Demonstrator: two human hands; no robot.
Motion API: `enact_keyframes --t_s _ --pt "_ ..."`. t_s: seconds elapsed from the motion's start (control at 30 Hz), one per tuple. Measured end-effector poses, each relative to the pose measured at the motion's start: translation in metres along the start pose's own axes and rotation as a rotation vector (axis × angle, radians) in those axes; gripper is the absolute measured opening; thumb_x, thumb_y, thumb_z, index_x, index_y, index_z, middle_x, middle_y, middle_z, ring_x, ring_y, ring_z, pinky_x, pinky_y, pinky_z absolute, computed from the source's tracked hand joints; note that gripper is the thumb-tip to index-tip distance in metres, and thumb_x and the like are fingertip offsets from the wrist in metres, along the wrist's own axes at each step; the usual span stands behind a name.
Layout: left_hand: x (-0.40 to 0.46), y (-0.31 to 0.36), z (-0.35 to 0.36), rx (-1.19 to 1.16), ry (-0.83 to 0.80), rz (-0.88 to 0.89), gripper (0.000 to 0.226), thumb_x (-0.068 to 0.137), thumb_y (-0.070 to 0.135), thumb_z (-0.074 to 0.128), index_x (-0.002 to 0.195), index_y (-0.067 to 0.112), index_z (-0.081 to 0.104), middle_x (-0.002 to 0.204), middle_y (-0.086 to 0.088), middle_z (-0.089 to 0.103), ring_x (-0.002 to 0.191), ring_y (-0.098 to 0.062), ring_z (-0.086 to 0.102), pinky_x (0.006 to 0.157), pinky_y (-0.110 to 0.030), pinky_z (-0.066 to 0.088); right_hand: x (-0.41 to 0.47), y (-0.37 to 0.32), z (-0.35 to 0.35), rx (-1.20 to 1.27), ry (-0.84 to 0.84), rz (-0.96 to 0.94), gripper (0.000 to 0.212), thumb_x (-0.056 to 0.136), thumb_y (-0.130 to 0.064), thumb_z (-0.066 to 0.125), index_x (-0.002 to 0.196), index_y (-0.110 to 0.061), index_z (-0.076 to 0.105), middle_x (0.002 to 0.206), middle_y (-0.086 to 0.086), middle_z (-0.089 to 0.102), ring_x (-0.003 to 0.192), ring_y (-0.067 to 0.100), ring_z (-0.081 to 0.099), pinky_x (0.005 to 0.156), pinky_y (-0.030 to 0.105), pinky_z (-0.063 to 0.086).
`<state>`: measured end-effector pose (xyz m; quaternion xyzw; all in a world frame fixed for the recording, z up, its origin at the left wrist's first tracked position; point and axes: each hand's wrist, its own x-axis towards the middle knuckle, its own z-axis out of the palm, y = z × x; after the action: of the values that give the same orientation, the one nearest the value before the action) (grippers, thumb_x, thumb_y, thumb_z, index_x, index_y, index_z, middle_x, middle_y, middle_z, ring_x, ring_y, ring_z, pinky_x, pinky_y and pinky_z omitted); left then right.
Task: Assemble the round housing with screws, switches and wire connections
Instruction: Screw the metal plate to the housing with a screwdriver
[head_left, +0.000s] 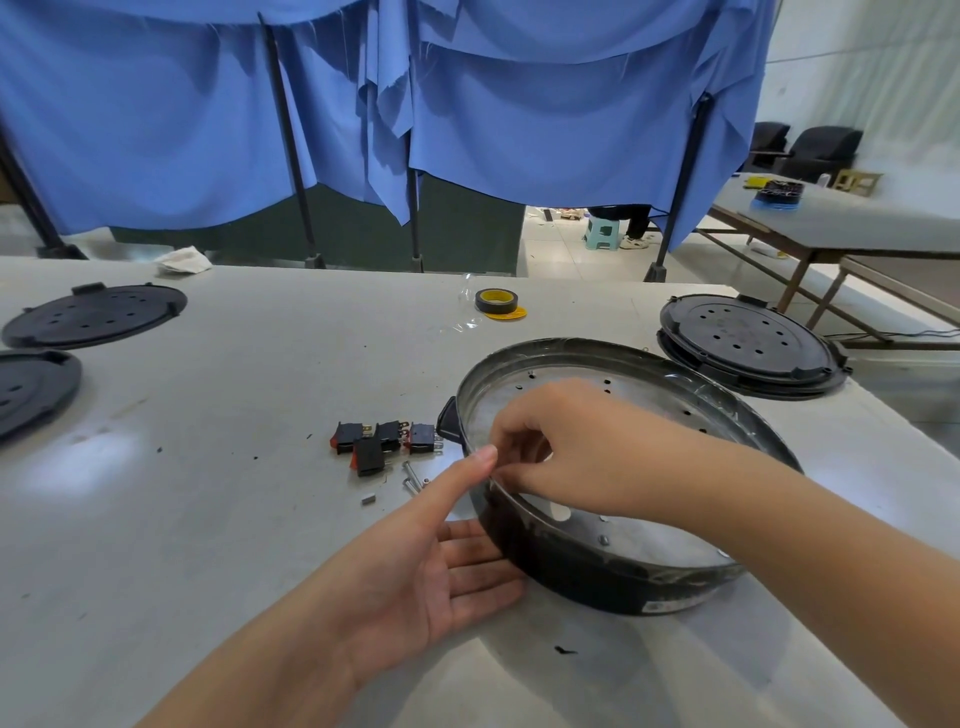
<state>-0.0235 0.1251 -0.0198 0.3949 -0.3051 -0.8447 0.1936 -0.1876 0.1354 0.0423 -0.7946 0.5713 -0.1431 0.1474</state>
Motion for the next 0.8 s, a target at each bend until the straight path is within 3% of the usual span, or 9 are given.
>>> enact_keyframes --t_s 0.13,0.3,0.43,0.7,0.8 --pt "0.0004 -0.0004 -0.0007 0.002 0.003 0.003 0.081 0.054 0.049 0.083 0.111 -0.005 0.064 0.101 -0.022 0.072 0.087 -0.031 0.072 0.078 -0.04 0.061 0.0002 0.0004 -0.0004 0.005 -0.014 0.004 0.009 0.084 -0.028 0.067 0.078 -0.033 0.063 0.071 -0.016 0.059 0.075 -0.002 0.057 0.066 0.013 0.045" --pt "0.0007 -0.0004 -0.0001 -0.004 -0.005 -0.001 0.081 0.056 0.049 0.082 0.113 -0.006 0.063 0.103 -0.023 0.072 0.088 -0.031 0.073 0.074 -0.038 0.061 0.0 0.0024 -0.0055 0.109 -0.009 0.006 0.009 0.085 -0.023 0.068 0.083 -0.031 0.072 0.077 -0.016 0.069 0.078 -0.004 0.061 0.075 0.019 0.053" --pt "0.0013 -0.0005 -0.0001 -0.001 0.008 0.002 0.082 0.054 0.049 0.082 0.112 -0.006 0.062 0.102 -0.023 0.072 0.089 -0.032 0.072 0.077 -0.04 0.061 -0.0003 0.0014 -0.0056 0.12 -0.006 -0.012 0.014 0.082 -0.016 0.068 0.08 -0.028 0.074 0.072 -0.017 0.067 0.076 -0.004 0.061 0.072 0.015 0.05" --pt "0.0018 -0.0009 -0.0014 -0.003 0.008 0.002 0.083 0.054 0.049 0.083 0.113 -0.006 0.063 0.102 -0.023 0.072 0.088 -0.031 0.072 0.073 -0.037 0.061 0.001 0.0 -0.0034 0.028 -0.031 0.003 0.014 0.083 -0.024 0.068 0.076 -0.035 0.064 0.069 -0.019 0.061 0.074 -0.004 0.059 0.067 0.012 0.047" --pt "0.002 -0.0008 -0.0013 -0.005 0.008 -0.002 0.083 0.054 0.049 0.083 0.113 -0.006 0.062 0.102 -0.023 0.072 0.087 -0.031 0.072 0.073 -0.037 0.061 0.0017 -0.0022 -0.0045 0.015 -0.042 -0.003 0.009 0.085 -0.022 0.064 0.082 -0.029 0.068 0.074 -0.017 0.063 0.076 -0.002 0.059 0.065 0.012 0.048"
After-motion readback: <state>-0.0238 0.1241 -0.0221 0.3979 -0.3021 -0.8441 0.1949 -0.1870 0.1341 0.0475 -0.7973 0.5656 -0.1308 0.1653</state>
